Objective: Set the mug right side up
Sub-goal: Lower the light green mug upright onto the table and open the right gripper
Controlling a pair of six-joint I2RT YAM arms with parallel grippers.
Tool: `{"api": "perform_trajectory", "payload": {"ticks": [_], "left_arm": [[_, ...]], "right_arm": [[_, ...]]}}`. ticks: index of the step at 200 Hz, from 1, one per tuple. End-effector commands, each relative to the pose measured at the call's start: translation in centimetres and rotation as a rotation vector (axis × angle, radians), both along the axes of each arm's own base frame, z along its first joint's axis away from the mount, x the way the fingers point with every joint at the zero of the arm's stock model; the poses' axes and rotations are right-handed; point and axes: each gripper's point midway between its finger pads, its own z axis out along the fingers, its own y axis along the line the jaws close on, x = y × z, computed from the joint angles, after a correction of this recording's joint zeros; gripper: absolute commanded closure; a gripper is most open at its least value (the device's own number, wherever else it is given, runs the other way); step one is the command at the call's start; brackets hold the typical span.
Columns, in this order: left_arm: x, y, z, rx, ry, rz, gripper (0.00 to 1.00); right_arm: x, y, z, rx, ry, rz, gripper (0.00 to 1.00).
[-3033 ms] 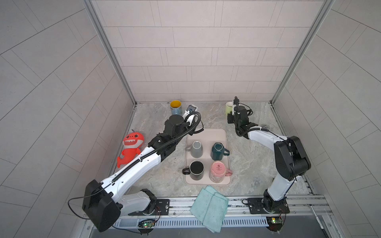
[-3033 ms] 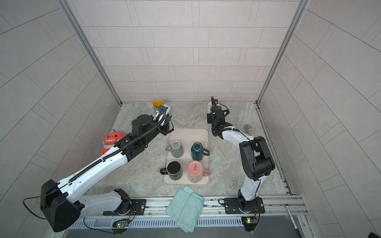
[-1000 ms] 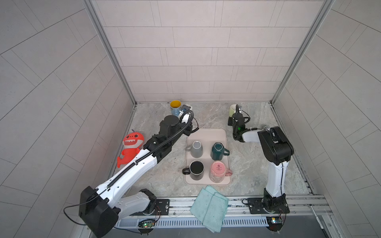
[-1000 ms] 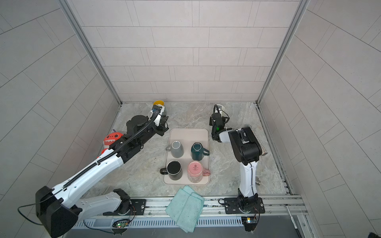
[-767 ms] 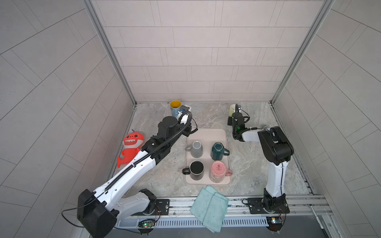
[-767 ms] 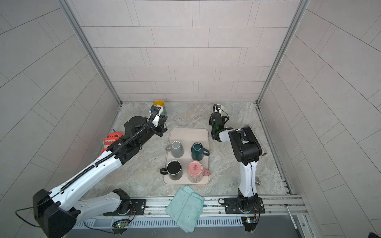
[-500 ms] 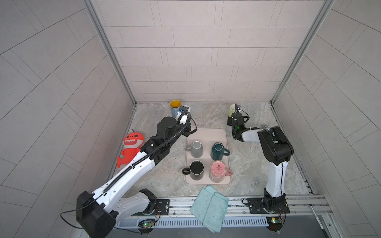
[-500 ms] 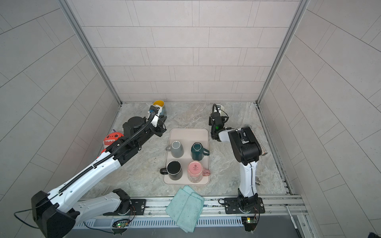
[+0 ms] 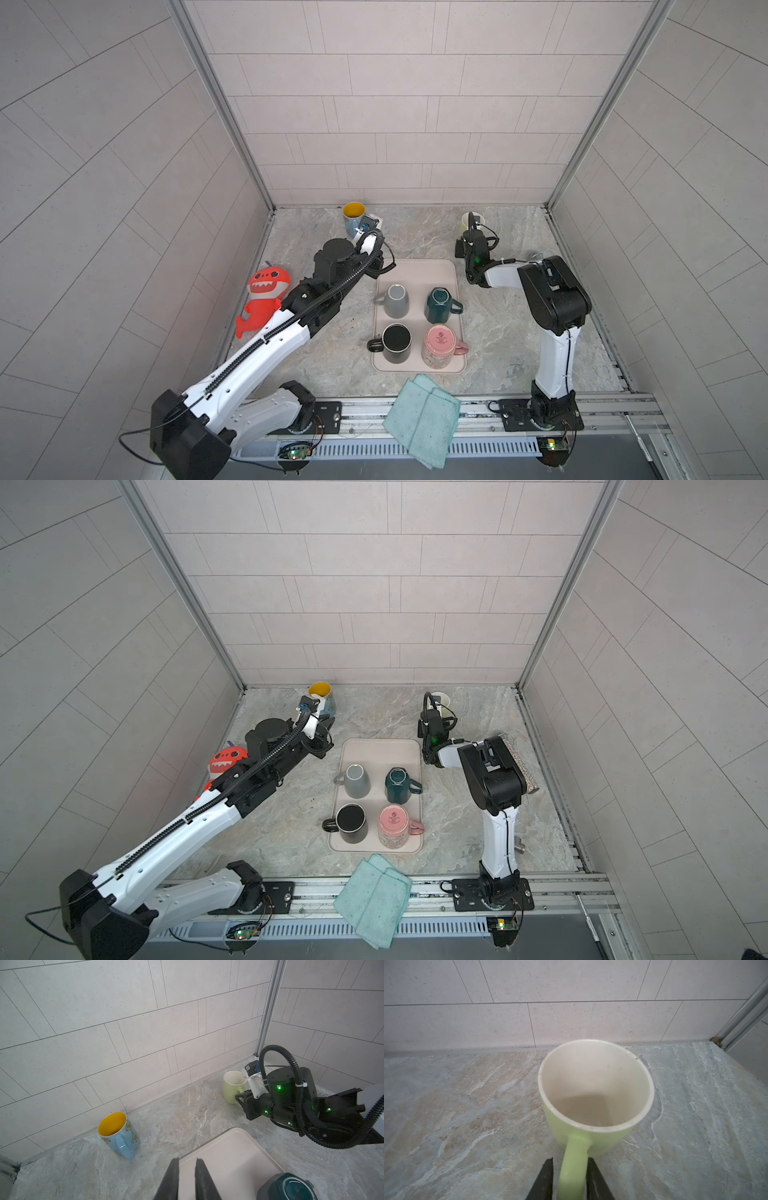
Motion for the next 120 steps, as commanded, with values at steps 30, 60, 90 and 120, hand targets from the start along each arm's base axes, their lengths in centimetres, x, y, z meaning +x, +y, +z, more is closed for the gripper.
{"api": "perform_trajectory", "payload": {"ticks": [30, 60, 90, 120], "left_arm": [[-0.7, 0.8, 1.1, -0.018, -0.046, 0.004, 0.82], [-0.9, 0.9, 1.2, -0.024, -0.052, 0.004, 0.82], [-1.1, 0.9, 1.4, -0.029, -0.057, 0.001, 0.82], [-1.2, 1.3, 1.8, -0.026, -0.070, 0.014, 0.81]], "right_arm": [[-1.2, 0.0, 3.0, 0.015, -0.056, 0.001, 0.62], [-2.2, 0.3, 4.2, 0.013, -0.070, 0.015, 0.57], [-3.3, 0.6, 4.6, 0.010, -0.069, 0.026, 0.56], [-5.4, 0.9, 5.9, 0.004, -0.060, 0.035, 0.54]]}}
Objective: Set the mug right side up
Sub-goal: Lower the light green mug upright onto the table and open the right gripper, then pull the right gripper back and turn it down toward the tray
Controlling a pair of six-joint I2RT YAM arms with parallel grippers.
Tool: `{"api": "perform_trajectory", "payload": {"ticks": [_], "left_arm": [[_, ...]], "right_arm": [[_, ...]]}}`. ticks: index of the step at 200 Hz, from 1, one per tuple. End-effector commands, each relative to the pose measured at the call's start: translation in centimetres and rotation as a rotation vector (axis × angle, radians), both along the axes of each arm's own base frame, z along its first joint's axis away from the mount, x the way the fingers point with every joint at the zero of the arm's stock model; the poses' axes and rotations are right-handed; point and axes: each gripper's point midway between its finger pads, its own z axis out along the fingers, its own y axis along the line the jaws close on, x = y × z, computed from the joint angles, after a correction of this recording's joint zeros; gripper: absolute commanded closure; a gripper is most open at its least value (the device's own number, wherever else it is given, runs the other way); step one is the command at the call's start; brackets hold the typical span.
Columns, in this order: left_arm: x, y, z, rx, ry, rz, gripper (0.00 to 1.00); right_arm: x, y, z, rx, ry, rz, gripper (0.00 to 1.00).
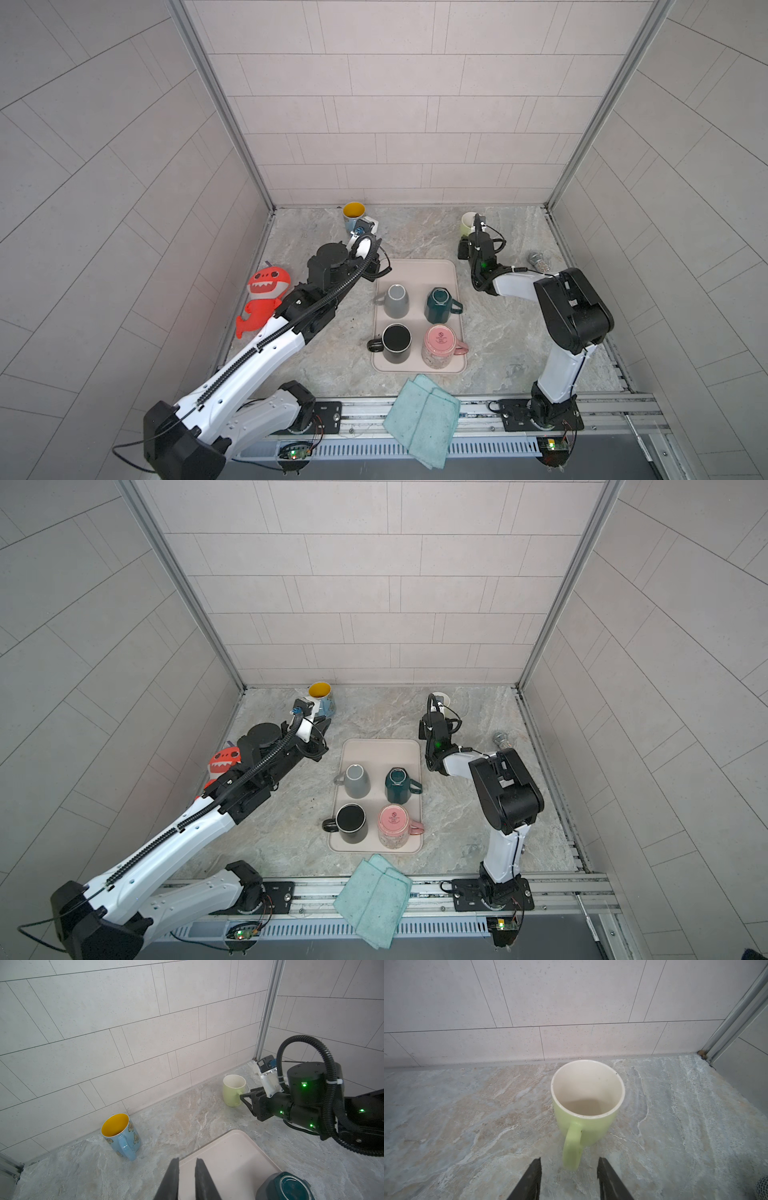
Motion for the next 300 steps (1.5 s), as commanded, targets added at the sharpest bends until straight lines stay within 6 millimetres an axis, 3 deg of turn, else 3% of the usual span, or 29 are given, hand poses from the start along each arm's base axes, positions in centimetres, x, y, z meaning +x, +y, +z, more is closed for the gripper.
{"api": "perform_trajectory", "payload": {"ticks": [1, 33, 53, 77, 122, 146, 169, 179, 196, 232, 247, 300], "left_arm": [[-0.3, 0.7, 1.1, -0.010, -0.045, 0.014, 0.81], [-0.3, 0.9, 1.7, -0.018, -0.058, 0.022, 0.80], [-0.2, 1.2, 1.7, -0.013, -0.051, 0.035, 0.80], [0.0, 1.5, 1.7, -0.005, -0.037, 0.049, 0.79], [1.2, 1.1, 0.8, -0.036, 0.003, 0.054, 0.76], [1.8, 1.2, 0.7, -0.045, 0.017, 0.065, 0.76], [2.0, 1.6, 0.7, -0.058, 0.021, 0.070, 0.75], [2.1, 1.7, 0.8, -0.064, 0.021, 0.070, 0.75], [2.2, 1.9, 0.6, -0.072, 0.027, 0.074, 0.75], [2.5, 1.7, 0.2, -0.071, 0.045, 0.065, 0.75], [2.6, 1.8, 0.0, -0.064, 0.052, 0.068, 0.75], [2.5, 2.1, 0.0, -0.078, 0.061, 0.078, 0.75]], "right_arm": [[-1.8, 0.1, 1.9, -0.014, -0.008, -0.001, 0.54], [-5.5, 0.2, 4.8, -0.027, 0.034, 0.008, 0.53], [-8.7, -0.3, 6.7, -0.002, 0.098, -0.003, 0.51], [-12.9, -0.7, 8.8, 0.084, 0.268, 0.025, 0.41], [-19.0, 2.9, 9.7, 0.253, 0.616, 0.236, 0.35], [-21.3, 3.1, 9.9, 0.396, 0.758, 0.272, 0.34], [-22.6, 3.1, 9.6, 0.667, 0.870, 0.261, 0.31], [-23.1, 2.7, 9.4, 0.740, 0.914, 0.238, 0.25], [-23.8, 2.7, 8.8, 0.835, 0.994, 0.212, 0.24], [-25.0, 5.5, 6.2, 1.138, 1.226, 0.151, 0.24], [-24.5, 5.4, 5.1, 1.183, 1.220, 0.097, 0.23], [-21.5, 4.1, 4.1, 1.391, 1.149, -0.085, 0.23]]}}
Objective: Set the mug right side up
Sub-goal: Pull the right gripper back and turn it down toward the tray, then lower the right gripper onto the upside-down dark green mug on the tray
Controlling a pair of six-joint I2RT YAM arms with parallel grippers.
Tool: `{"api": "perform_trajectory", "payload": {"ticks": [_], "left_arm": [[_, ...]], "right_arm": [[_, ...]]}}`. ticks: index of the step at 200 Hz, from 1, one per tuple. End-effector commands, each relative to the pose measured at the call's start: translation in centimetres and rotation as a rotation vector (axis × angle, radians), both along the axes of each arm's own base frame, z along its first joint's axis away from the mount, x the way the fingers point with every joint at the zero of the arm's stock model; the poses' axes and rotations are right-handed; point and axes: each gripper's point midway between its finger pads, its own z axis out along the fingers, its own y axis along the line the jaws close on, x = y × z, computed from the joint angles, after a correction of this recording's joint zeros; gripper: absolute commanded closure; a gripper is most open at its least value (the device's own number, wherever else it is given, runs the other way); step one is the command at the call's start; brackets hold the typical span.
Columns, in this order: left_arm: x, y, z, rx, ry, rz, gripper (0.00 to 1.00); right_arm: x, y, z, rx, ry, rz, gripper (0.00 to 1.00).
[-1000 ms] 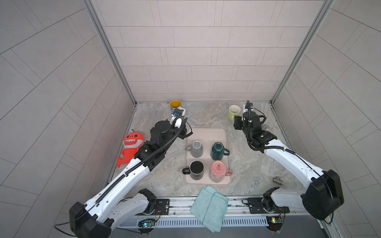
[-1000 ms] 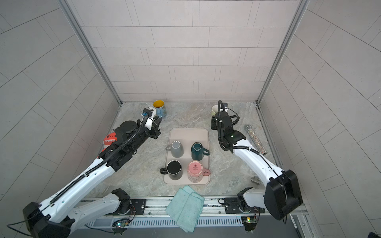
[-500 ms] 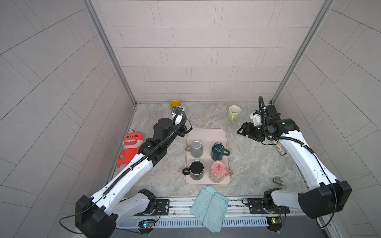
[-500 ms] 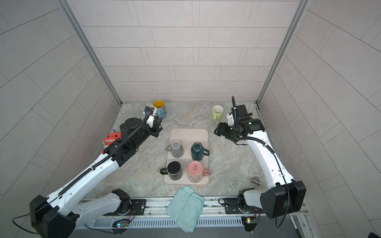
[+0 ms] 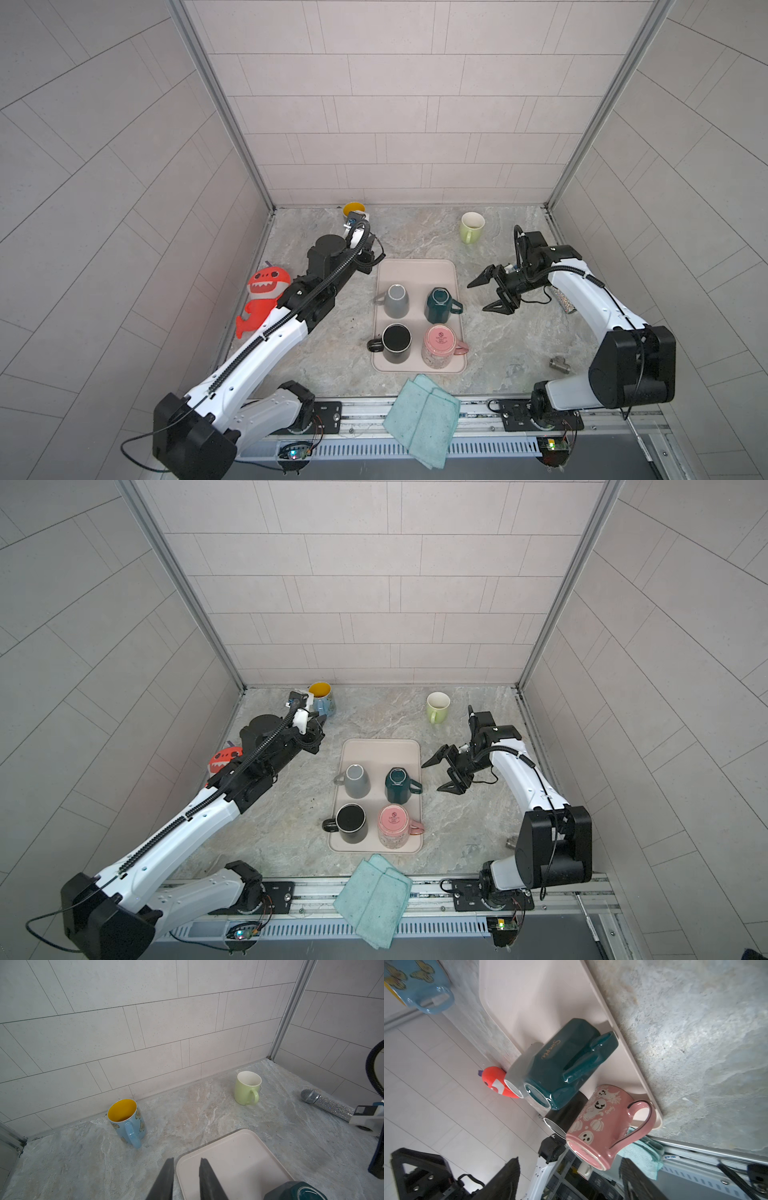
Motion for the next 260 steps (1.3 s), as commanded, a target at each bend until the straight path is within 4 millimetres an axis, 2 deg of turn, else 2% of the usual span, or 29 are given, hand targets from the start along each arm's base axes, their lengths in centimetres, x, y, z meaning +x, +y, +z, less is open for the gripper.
{"api": "perform_trajectory", "payload": {"ticks": [1, 21, 44, 108, 137, 225, 260], "left_arm": [[-0.1, 0.2, 1.6, -0.036, -0.024, 0.002, 0.75], [0.0, 0.3, 1.6, -0.035, -0.023, 0.009, 0.75], [0.1, 0.6, 2.0, -0.033, -0.024, 0.017, 0.75], [0.0, 0.8, 2.0, -0.041, -0.010, 0.025, 0.75], [0.0, 1.0, 2.1, -0.042, -0.012, 0.031, 0.75], [0.1, 1.1, 1.6, -0.033, 0.011, 0.034, 0.75], [0.0, 1.1, 1.1, -0.025, 0.027, 0.034, 0.75]], "right_arm": [[1.7, 0.2, 0.5, 0.085, 0.037, -0.142, 0.23], [3.1, 0.5, 0.0, 0.140, 0.054, -0.218, 0.23], [3.3, 0.4, -0.8, 0.142, 0.100, -0.246, 0.23], [0.8, 0.6, -5.5, 0.144, 0.295, -0.280, 0.17], [0.9, 0.7, -6.6, 0.152, 0.307, -0.291, 0.16], [3.8, 1.9, -8.0, 0.170, 0.291, -0.288, 0.23], [3.9, 2.9, -8.6, 0.169, 0.305, -0.264, 0.26]]}}
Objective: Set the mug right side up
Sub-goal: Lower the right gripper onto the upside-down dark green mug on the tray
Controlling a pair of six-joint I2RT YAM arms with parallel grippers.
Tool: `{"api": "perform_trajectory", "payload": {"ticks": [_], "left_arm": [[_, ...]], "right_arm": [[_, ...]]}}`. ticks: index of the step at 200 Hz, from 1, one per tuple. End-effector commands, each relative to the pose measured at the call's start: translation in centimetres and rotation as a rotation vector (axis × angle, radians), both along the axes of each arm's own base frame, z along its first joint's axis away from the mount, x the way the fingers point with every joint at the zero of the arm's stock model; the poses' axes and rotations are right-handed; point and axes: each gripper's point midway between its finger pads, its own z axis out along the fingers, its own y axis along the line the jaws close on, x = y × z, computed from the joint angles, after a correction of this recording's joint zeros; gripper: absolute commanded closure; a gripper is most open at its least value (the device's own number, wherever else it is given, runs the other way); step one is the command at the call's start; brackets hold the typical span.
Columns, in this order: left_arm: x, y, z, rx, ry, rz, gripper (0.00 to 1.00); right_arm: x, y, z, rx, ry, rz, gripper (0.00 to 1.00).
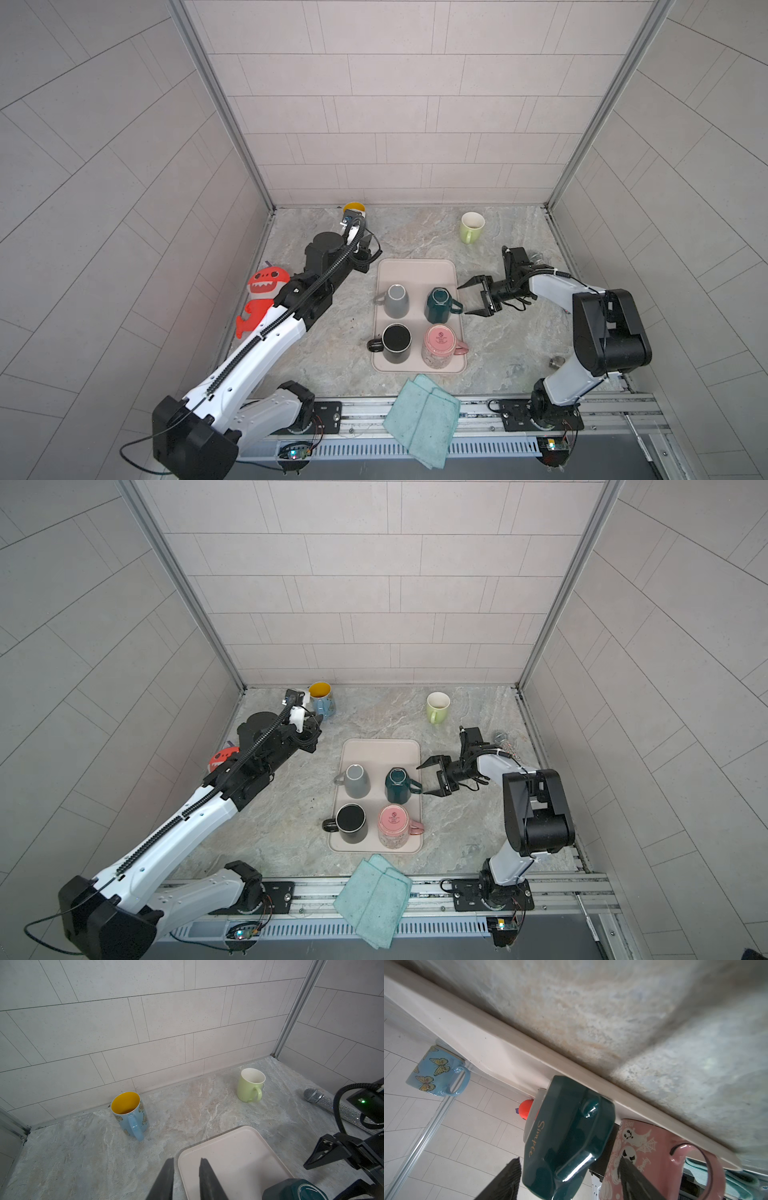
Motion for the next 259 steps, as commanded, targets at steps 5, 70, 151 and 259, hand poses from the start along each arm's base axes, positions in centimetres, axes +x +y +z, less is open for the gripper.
{"api": "perform_trajectory", "payload": {"ticks": [5, 70, 151, 259], "left_arm": [[0.1, 0.4, 1.3, -0.021, -0.016, 0.016, 0.74], [-0.2, 0.9, 0.9, -0.011, -0.009, 0.034, 0.75], [-0.3, 1.7, 0.5, 0.002, -0.003, 0.057, 0.75], [-0.3, 2.3, 0.1, 0.013, 0.004, 0.078, 0.75]], "right_arm": [[0.6, 0.9, 0.1, 0.008, 0.011, -0.004, 0.27], [-0.1, 2.1, -1.0, 0.002, 0.032, 0.032, 0.35], [0.5, 2.9, -1.2, 0.000, 0.040, 0.049, 0.55], [2.3, 2.6, -0.8, -0.012, 0.011, 0.070, 0.63]]}}
